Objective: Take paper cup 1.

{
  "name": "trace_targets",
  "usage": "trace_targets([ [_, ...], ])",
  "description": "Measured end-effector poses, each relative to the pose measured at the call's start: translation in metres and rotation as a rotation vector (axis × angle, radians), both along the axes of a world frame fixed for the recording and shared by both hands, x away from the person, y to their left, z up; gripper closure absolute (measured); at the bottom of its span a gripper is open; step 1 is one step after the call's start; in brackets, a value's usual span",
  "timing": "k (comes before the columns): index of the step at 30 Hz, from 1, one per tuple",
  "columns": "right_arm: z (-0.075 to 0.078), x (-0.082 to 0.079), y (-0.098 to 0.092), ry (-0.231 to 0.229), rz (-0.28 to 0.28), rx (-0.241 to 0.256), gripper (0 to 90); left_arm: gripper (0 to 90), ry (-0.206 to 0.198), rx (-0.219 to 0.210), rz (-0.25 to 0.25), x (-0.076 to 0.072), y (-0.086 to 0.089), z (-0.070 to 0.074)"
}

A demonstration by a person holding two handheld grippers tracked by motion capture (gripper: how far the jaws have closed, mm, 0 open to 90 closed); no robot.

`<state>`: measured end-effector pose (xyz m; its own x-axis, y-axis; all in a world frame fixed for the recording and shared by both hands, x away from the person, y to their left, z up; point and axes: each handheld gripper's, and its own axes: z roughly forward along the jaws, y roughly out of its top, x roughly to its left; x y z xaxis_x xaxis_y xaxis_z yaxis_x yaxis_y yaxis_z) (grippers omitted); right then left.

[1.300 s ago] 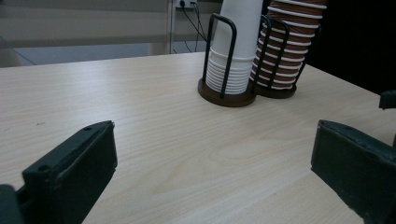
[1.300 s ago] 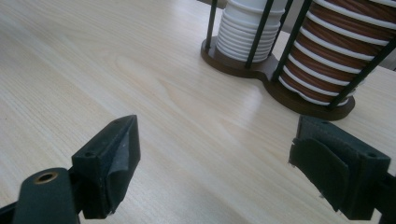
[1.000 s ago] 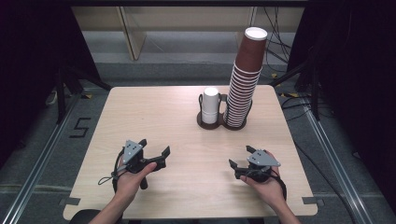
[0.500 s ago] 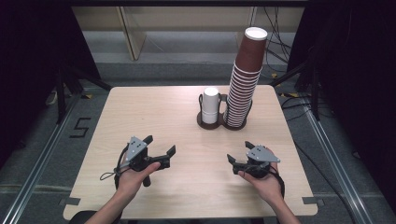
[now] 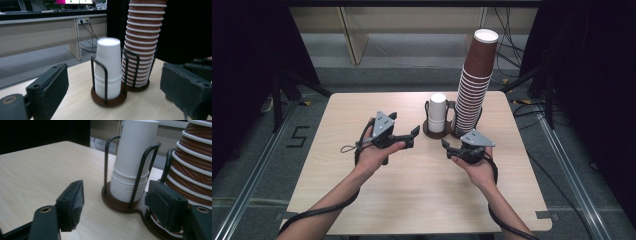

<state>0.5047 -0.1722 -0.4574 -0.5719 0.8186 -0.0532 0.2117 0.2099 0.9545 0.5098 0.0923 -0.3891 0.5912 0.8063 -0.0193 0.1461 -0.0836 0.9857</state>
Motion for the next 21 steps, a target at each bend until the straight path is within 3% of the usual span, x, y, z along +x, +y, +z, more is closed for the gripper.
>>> trace_targets([
  [3,-0.003,0.013,0.004,0.006,-0.007,-0.016,33.5,11.2,-0.003,0.003,-0.003,0.011,-0.008,0.002],
  [4,-0.006,0.017,0.005,0.007,-0.016,-0.016,34.4,12.0,-0.007,0.015,-0.001,0.023,-0.016,0.003],
  [6,-0.011,0.023,0.007,0.019,-0.021,-0.030,35.4,14.0,0.017,0.016,-0.002,0.037,-0.025,0.002],
  [10,-0.020,0.034,0.014,0.053,-0.055,-0.006,35.7,13.9,0.074,-0.032,0.010,0.058,-0.040,0.002],
  [13,-0.027,0.044,0.016,0.043,-0.070,-0.020,35.7,13.9,0.056,0.003,0.019,0.070,-0.052,0.001],
  [15,-0.029,0.049,0.019,0.076,-0.089,-0.010,35.5,13.9,0.057,0.012,0.019,0.075,-0.056,-0.001],
  [21,-0.031,0.064,0.024,0.085,-0.092,-0.021,31.7,13.9,0.058,0.049,0.047,0.093,-0.071,-0.011],
])
